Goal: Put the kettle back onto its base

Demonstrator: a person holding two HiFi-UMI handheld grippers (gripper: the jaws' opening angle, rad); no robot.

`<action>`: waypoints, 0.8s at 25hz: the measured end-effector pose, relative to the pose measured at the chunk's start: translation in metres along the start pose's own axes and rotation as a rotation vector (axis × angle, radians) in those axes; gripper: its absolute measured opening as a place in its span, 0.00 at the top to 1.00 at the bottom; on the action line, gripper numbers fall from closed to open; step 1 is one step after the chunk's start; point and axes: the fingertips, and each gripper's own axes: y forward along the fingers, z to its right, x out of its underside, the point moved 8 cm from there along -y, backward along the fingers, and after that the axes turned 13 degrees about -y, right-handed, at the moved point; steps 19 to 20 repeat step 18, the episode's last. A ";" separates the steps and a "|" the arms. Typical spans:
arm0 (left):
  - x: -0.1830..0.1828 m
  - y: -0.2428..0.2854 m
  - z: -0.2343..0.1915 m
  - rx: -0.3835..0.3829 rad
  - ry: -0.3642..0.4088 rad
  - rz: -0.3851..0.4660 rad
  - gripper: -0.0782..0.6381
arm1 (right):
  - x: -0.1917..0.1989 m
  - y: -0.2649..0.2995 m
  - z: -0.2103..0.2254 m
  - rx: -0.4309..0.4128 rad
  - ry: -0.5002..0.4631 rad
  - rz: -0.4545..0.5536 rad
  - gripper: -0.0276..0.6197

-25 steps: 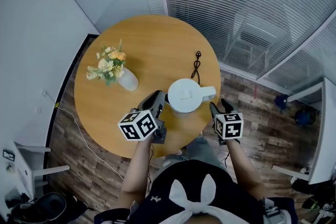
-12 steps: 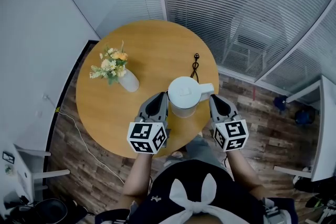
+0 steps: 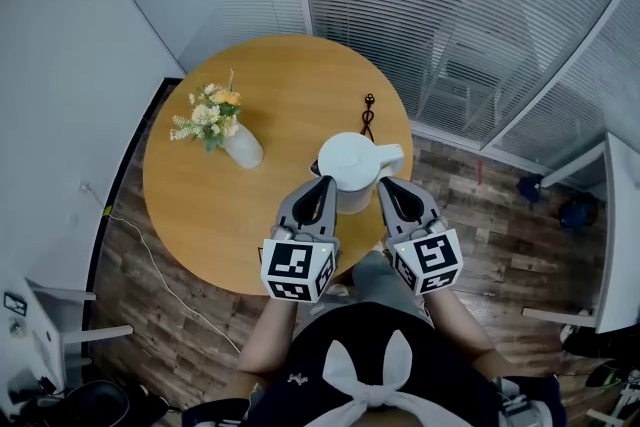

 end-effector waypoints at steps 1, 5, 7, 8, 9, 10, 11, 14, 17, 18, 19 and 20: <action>0.000 -0.001 0.002 0.005 0.004 0.000 0.86 | -0.001 -0.002 -0.003 -0.001 -0.011 0.005 0.92; 0.002 -0.007 0.008 0.019 0.018 -0.007 0.86 | -0.002 -0.005 -0.013 -0.010 -0.021 -0.005 0.92; 0.004 -0.010 0.011 0.024 0.021 -0.013 0.86 | -0.001 -0.007 -0.017 -0.014 -0.014 -0.010 0.92; 0.005 -0.011 0.012 0.027 0.022 -0.016 0.86 | -0.001 -0.009 -0.018 -0.015 -0.012 -0.011 0.92; 0.006 -0.012 0.012 0.031 0.021 -0.020 0.86 | -0.001 -0.009 -0.020 -0.015 -0.012 -0.011 0.92; 0.007 -0.013 0.013 0.036 0.020 -0.024 0.86 | -0.001 -0.010 -0.022 -0.016 -0.013 -0.011 0.92; 0.009 -0.014 0.013 0.041 0.019 -0.028 0.86 | -0.001 -0.010 -0.023 -0.017 -0.014 -0.011 0.92; 0.012 -0.014 0.015 0.053 0.028 -0.037 0.86 | 0.000 -0.010 -0.026 -0.018 -0.014 -0.014 0.92; 0.012 -0.013 0.015 0.063 0.035 -0.041 0.86 | 0.000 -0.008 -0.027 -0.019 -0.011 -0.017 0.92; 0.012 -0.012 0.015 0.067 0.037 -0.042 0.86 | 0.000 -0.007 -0.028 -0.019 -0.010 -0.018 0.92; 0.012 -0.012 0.015 0.067 0.037 -0.042 0.86 | 0.000 -0.007 -0.028 -0.019 -0.010 -0.018 0.92; 0.012 -0.012 0.015 0.067 0.037 -0.042 0.86 | 0.000 -0.007 -0.028 -0.019 -0.010 -0.018 0.92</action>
